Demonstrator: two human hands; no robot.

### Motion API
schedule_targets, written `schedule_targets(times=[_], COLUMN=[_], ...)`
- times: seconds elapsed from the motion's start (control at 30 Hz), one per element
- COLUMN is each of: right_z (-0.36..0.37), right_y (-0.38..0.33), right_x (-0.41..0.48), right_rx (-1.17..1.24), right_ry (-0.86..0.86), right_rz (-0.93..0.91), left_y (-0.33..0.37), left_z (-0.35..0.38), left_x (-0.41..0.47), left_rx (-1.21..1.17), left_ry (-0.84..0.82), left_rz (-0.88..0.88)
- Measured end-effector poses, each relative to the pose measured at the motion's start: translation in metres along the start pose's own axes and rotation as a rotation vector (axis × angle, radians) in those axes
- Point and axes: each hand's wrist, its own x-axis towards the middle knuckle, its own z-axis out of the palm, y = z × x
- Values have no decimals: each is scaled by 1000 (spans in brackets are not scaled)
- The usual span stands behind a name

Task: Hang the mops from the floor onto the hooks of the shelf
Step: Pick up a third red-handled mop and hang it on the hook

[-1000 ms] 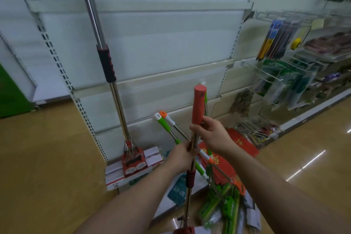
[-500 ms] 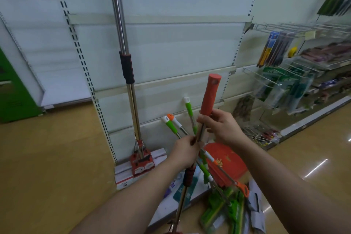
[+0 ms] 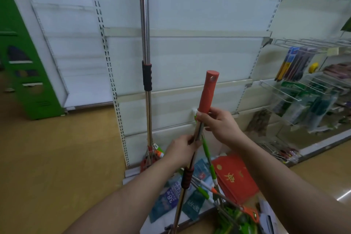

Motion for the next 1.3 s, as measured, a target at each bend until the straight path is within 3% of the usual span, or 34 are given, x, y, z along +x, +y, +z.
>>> schedule_targets(times=[0.6,1.3], right_z=[1,-39], right_y=[-21,-76], right_x=[31,103], right_rx=[-4,113], right_ry=[-102,-260], right_rz=[-112,-395], left_y=[8,83], left_z=[-18,-56], left_x=[12,25], left_rx=[-43,-13], left_ry=[95,387], left_rz=[-18,-10])
